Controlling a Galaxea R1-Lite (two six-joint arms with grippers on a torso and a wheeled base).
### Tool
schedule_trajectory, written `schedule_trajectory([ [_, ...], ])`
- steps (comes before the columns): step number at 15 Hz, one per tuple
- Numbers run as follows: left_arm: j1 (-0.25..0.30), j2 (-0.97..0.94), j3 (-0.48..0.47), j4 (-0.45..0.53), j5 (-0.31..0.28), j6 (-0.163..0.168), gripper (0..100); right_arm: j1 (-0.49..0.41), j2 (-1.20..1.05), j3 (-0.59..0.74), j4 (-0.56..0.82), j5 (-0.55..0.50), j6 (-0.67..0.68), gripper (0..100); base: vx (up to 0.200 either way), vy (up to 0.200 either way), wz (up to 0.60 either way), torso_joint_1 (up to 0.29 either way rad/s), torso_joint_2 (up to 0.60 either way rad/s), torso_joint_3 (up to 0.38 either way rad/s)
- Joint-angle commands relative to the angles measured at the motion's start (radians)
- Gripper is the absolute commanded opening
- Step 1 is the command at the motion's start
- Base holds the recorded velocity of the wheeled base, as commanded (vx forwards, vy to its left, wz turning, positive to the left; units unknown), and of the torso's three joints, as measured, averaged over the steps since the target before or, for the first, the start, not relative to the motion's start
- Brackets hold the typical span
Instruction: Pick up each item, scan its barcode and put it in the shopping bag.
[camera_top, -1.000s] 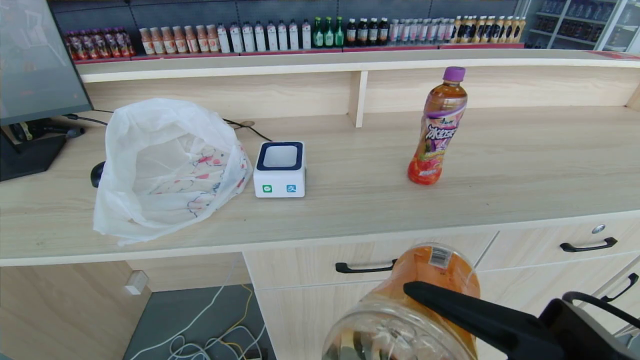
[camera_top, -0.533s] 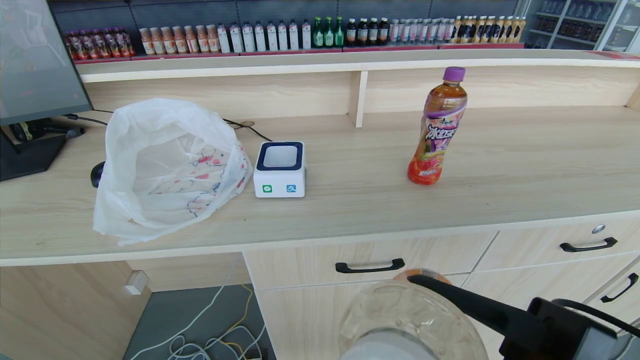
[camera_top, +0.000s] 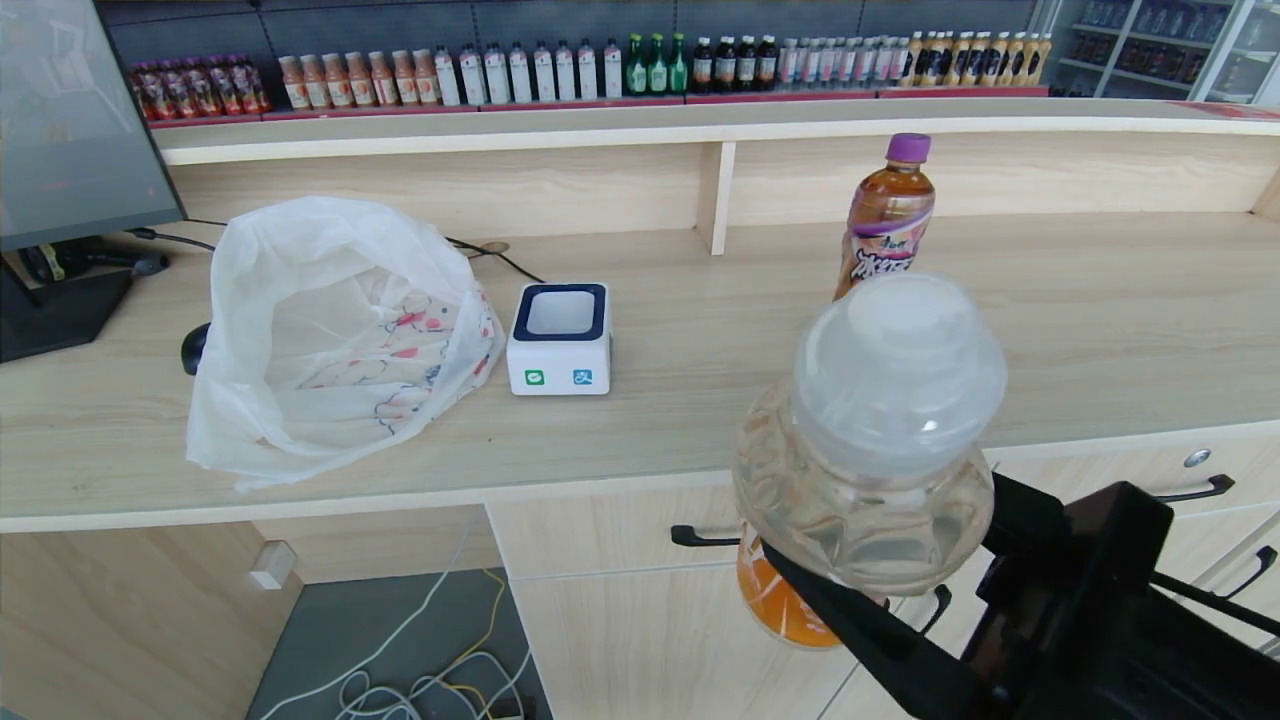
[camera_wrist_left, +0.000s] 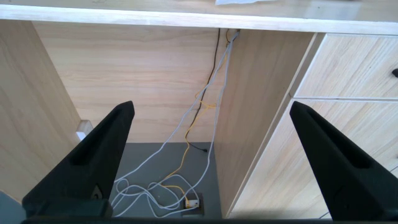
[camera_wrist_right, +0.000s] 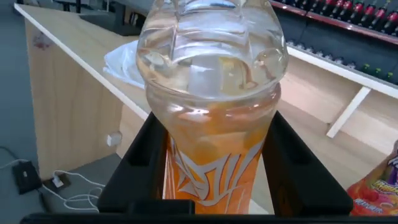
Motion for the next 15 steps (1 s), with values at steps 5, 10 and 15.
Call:
schedule_trajectory([
  [5,0.000,0.000,0.000,-0.001,0.000,0.000,100,-0.331,0.003,-0.068,0.046,0.141,0.256,0,0.000,0.000,0.00,0.000,0.00,0.000],
  [10,0.000,0.000,0.000,-0.001,0.000,0.000,100,-0.526,0.056,-0.157,0.051,0.141,0.458,0,0.000,0.000,0.00,0.000,0.00,0.000],
  [15,0.000,0.000,0.000,0.001,0.000,0.000,100,-0.605,0.136,-0.278,0.037,0.134,0.472,0,0.000,0.000,0.00,0.000,0.00,0.000],
])
